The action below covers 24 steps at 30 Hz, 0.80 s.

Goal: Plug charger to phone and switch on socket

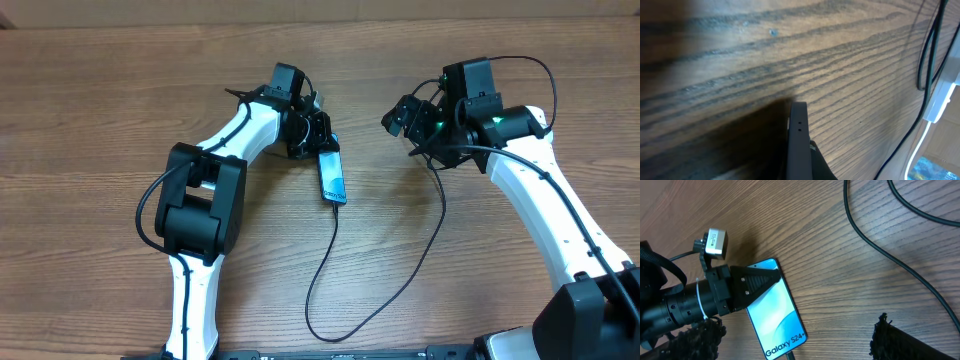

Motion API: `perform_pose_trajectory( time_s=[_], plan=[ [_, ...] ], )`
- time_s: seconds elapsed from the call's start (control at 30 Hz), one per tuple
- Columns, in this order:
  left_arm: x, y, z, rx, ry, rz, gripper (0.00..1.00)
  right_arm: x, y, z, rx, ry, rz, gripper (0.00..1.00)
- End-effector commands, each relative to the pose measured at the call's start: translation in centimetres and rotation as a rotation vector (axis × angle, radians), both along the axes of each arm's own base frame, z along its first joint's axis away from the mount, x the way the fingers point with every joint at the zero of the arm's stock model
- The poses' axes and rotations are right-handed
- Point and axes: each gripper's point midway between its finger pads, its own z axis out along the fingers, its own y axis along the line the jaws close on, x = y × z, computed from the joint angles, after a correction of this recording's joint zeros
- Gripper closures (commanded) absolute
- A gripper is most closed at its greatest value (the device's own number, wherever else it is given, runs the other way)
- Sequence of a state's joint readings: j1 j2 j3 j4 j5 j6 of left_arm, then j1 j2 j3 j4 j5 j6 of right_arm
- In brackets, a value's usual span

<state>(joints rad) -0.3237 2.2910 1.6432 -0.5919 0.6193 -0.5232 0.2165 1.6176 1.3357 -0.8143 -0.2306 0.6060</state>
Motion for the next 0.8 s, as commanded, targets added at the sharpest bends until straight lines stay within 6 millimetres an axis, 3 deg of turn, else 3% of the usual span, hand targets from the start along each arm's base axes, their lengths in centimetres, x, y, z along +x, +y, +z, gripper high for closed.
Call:
perform_pose_trajectory(
  time_s=[0.0, 0.6, 0.77],
  plan=[
    [0.16, -0.57, 0.39, 0.023, -0.025, -0.008, 0.96, 0.13, -0.24, 1.25, -0.003, -0.035, -0.003, 0.02],
    [-0.42, -0.38, -0.02, 0.050, -0.003, -0.008, 0.96, 0.01, -0.26, 1.18, -0.004, -0.029, -0.003, 0.02],
    [-0.43, -0.38, -0.02, 0.050, -0.003, -0.008, 0.91, -0.09, -0.29, 1.11, -0.006, -0.024, -0.003, 0.02]
  ],
)
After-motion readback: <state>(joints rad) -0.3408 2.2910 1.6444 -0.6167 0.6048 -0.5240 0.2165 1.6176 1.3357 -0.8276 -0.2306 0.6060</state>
